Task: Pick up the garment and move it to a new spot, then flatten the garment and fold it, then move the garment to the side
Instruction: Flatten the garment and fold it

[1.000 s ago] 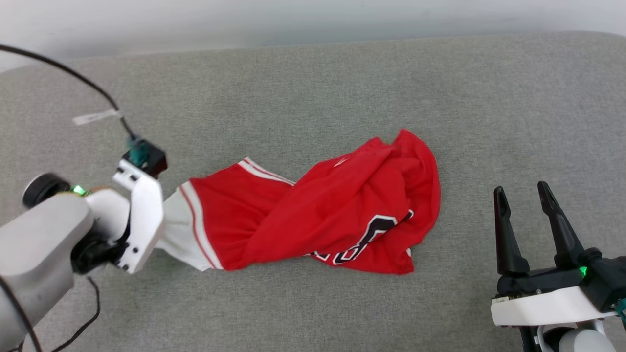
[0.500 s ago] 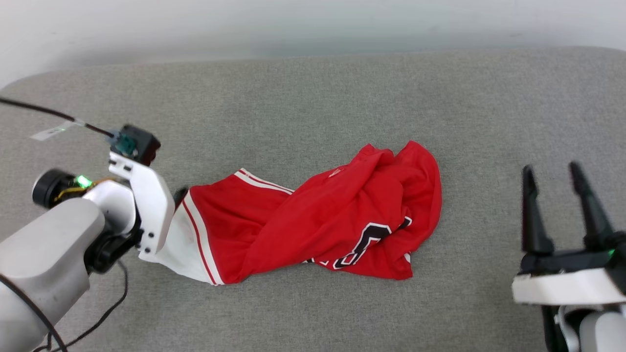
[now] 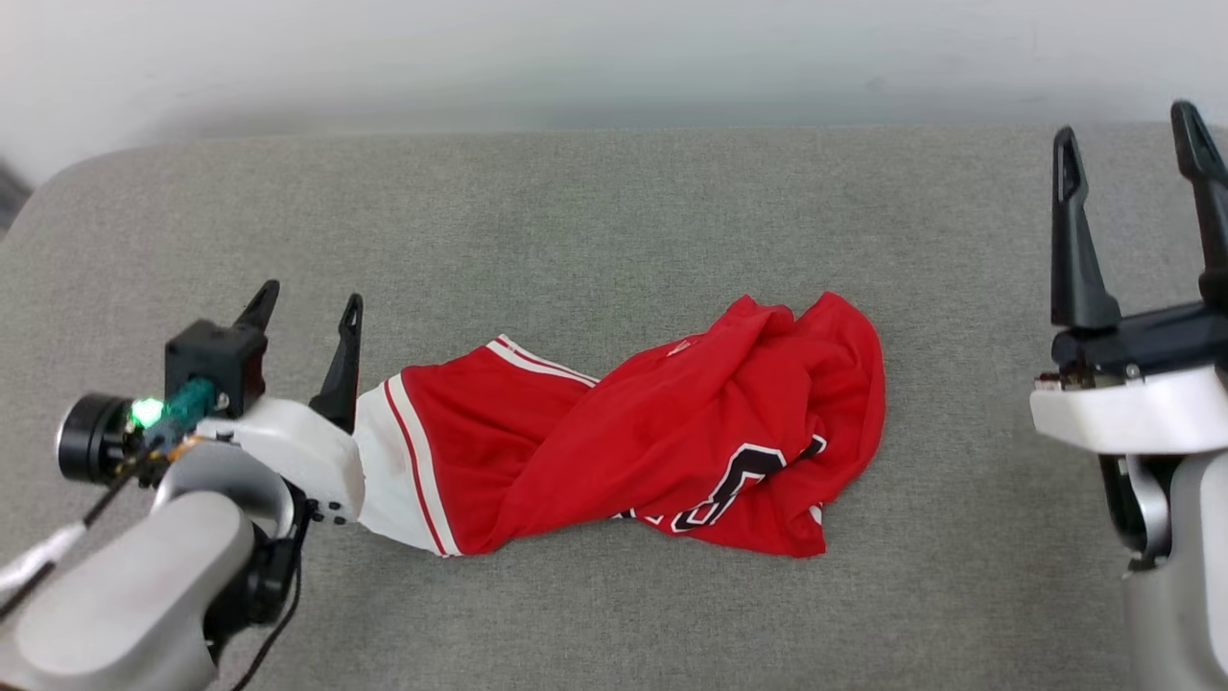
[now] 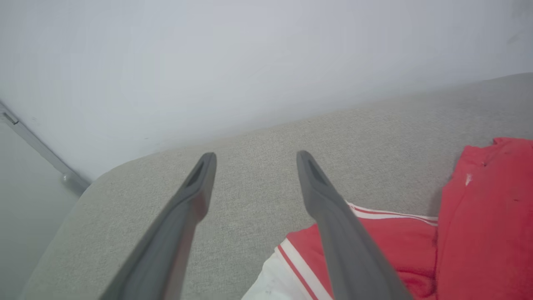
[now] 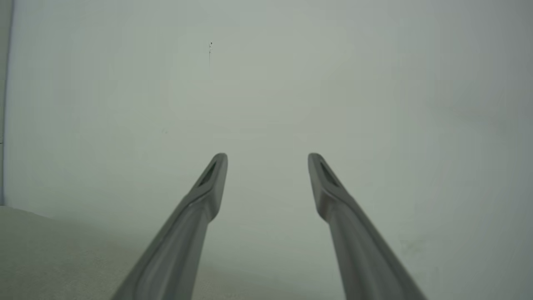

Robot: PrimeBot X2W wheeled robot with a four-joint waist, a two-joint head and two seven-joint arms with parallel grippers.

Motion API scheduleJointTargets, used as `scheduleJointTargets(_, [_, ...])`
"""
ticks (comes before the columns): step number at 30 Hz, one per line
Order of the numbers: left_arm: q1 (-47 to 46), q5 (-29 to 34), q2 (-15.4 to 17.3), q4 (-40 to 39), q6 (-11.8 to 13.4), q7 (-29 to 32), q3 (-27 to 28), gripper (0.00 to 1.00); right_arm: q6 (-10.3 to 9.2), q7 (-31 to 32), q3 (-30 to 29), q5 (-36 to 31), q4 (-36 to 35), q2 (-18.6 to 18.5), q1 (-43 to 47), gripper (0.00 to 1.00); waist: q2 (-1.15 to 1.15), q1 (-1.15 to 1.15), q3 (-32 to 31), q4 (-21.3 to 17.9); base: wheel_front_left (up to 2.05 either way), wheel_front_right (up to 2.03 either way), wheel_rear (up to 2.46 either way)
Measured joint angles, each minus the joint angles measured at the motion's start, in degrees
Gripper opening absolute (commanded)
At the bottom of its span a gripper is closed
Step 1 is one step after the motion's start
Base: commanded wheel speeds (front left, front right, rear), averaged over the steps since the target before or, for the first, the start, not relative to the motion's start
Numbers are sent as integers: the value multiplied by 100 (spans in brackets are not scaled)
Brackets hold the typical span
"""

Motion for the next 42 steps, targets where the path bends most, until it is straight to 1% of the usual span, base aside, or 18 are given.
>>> scheduleJointTargets(2, [297,120,-71,-263,363,-74,269,100,0,1,154,20,123,-187,-203,100,0,0,26,27,0,0,0])
scheduleJointTargets(3, [424,226,-103,-356,492,-79,387,100,0,1,252,29,218,-304,-318,100,0,0,41,44,0,0,0])
scheduleJointTargets(5, [723,575,-254,-628,803,-80,840,100,-1,1,465,67,428,-534,-559,100,0,0,72,82,0,0,0])
scheduleJointTargets(6, [870,755,-336,-790,920,-81,1060,100,0,1,587,99,527,-644,-679,100,0,0,86,100,0,0,0])
scheduleJointTargets(8, [1241,1174,-531,-1087,1088,-81,1513,100,0,1,813,243,676,-843,-940,100,0,0,121,134,0,0,0])
scheduleJointTargets(12, [2007,1840,-906,-1475,1206,-97,2296,100,-1,8,1407,549,1134,-1351,-1521,100,0,0,198,179,0,0,0])
scheduleJointTargets(13, [2168,1991,-1004,-1563,1203,-96,2438,100,-1,130,1601,717,1289,-1484,-1673,100,0,0,216,191,0,0,0])
scheduleJointTargets(14, [2326,2127,-1122,-1641,1182,-96,2598,100,0,298,1849,850,1416,-1622,-1813,100,0,0,234,204,0,0,0])
scheduleJointTargets(16, [2631,2396,-1326,-1734,1135,-97,2824,100,0,832,2419,1229,1635,-1918,-2134,100,0,0,279,222,0,0,0])
scheduleJointTargets(19, [2952,2789,-1667,-1902,999,-97,3123,100,0,1693,3251,1972,1806,-2381,-2629,100,0,0,361,258,0,0,0])
scheduleJointTargets(22, [3221,3055,-2022,-1901,801,-96,3307,100,0,2647,4177,2777,1890,-2885,-3084,100,0,0,466,310,0,0,0])
scheduleJointTargets(25, [3308,3289,-2321,-1850,550,-97,3450,100,0,3678,5159,3695,1808,-3325,-3414,100,0,0,575,394,0,0,0])
scheduleJointTargets(28, [3310,3530,-2605,-1829,326,-97,3618,100,0,4502,5865,4465,1701,-3604,-3782,100,0,0,716,469,0,0,0])
scheduleJointTargets(30, [3298,3671,-2782,-1800,155,-97,3686,100,0,4877,6243,4757,1671,-3716,-4018,100,0,0,813,527,0,0,0])
scheduleJointTargets(32, [3251,3842,-2954,-1836,16,-97,3791,100,0,5145,6586,4999,1690,-3749,-4218,100,0,0,922,589,0,0,0])
scheduleJointTargets(36, [3137,4098,-3255,-1845,-264,-97,3936,100,0,5299,7082,5270,1919,-3677,-4482,100,0,0,1155,714,0,0,0])
scheduleJointTargets(39, [3061,4251,-3435,-1825,-432,-97,4021,100,0,5410,7372,5368,2159,-3553,-4469,100,0,0,1325,804,0,0,0])
scheduleJointTargets(42, [3036,4384,-3601,-1774,-583,-97,4121,100,0,5509,7431,5368,2284,-3515,-4396,100,0,0,1460,888,0,0,0])
